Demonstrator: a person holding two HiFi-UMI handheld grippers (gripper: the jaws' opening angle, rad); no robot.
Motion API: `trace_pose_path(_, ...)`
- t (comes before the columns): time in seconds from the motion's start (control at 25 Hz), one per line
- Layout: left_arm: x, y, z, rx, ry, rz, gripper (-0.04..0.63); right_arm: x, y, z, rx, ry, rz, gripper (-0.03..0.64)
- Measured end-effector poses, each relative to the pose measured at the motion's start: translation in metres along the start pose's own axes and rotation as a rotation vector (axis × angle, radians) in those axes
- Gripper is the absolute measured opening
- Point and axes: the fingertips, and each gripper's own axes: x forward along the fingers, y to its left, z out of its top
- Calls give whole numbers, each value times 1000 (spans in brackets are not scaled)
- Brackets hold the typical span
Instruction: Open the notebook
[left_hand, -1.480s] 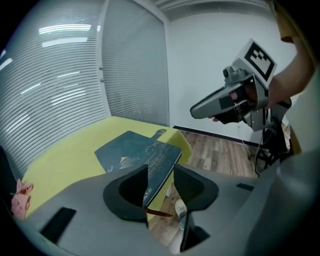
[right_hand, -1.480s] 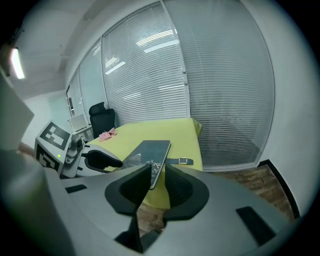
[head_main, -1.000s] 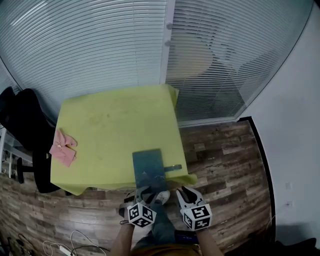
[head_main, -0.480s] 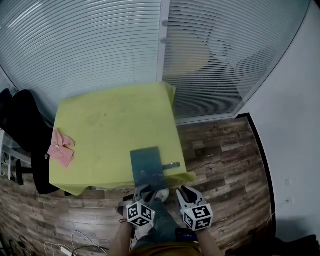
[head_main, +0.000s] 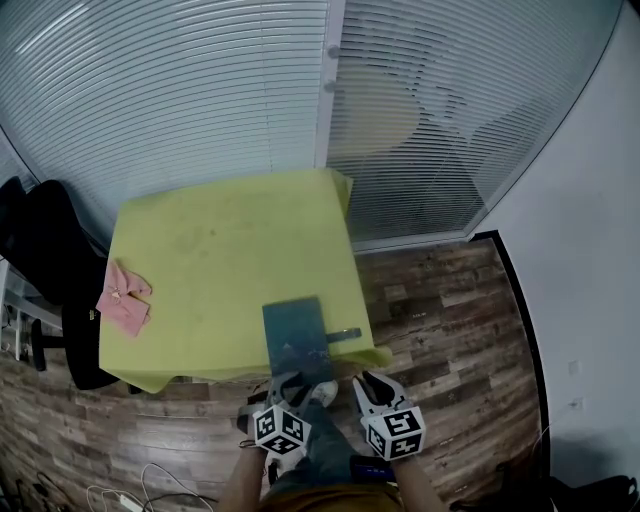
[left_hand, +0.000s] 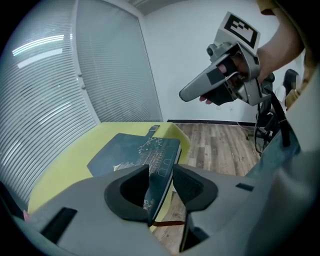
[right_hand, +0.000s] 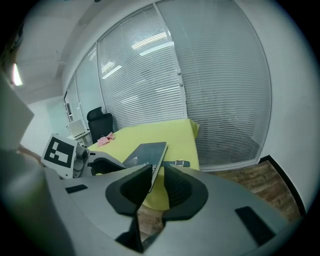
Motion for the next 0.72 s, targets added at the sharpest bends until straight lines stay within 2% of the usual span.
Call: trace_pose_path(0.72,-25,9,15,3,-41,70,164,-8,19,17,-40,-30,33,83)
